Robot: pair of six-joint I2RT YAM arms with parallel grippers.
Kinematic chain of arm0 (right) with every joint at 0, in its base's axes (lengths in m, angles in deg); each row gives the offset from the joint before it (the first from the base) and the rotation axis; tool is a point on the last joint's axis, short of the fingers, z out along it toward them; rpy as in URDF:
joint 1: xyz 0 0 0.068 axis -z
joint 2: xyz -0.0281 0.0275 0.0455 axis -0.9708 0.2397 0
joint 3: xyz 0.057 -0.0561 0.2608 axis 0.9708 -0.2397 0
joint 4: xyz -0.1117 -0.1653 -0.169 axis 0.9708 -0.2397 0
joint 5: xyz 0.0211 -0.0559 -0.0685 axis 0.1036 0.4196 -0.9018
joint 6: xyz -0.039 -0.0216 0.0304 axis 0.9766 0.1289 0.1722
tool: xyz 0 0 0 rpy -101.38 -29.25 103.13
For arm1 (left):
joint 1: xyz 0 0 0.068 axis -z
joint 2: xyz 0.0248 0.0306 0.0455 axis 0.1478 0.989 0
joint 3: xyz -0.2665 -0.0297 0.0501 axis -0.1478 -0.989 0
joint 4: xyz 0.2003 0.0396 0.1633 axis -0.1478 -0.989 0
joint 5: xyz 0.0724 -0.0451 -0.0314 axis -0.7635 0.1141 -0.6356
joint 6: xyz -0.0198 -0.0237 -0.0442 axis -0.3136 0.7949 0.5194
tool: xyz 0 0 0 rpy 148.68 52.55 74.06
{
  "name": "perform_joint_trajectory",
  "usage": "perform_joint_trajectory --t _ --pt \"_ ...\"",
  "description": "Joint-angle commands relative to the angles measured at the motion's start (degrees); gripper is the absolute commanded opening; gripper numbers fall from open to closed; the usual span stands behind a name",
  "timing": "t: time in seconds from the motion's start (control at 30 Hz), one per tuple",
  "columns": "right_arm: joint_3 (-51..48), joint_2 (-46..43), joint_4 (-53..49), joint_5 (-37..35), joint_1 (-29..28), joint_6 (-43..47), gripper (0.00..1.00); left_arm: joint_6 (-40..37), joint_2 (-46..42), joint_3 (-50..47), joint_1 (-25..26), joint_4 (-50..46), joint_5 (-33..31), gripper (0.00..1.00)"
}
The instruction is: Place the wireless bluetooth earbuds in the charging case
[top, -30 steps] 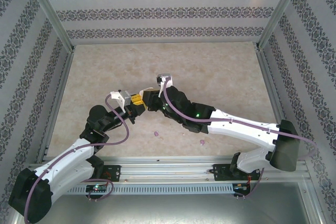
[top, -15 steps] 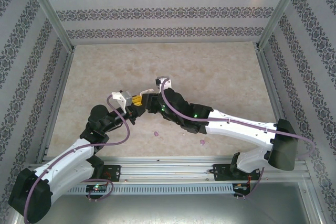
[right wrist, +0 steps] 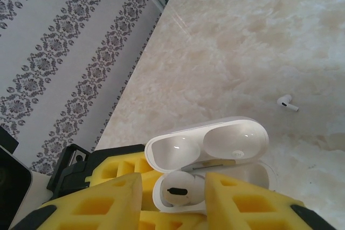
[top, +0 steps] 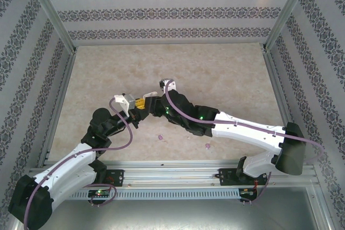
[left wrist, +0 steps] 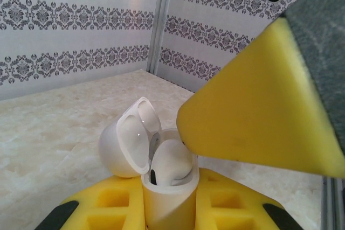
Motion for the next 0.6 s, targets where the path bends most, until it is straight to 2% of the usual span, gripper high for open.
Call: perform_joint_trajectory --t 0.0,0.2,0.3,0.57 --pt "1.68 0.37 -4.53 1.19 -0.42 0.56 0.38 -0.95 -1.48 2.17 0.44 2.61 -1.23 0.00" --pt "7.98 -0.07 -10.66 4.17 0.79 3.56 0.43 -0.38 -3.18 1.53 0.40 -0.78 -2.81 0.00" --pt "11.09 -0.03 -13.84 7.05 2.22 4.83 0.44 -0.42 -5.77 1.15 0.44 -5.36 -5.06 0.00" --pt "18.71 3.21 -24.89 13.11 9.91 8.57 0.46 -1.07 -16.27 2.66 0.46 -27.92 -11.78 0.00"
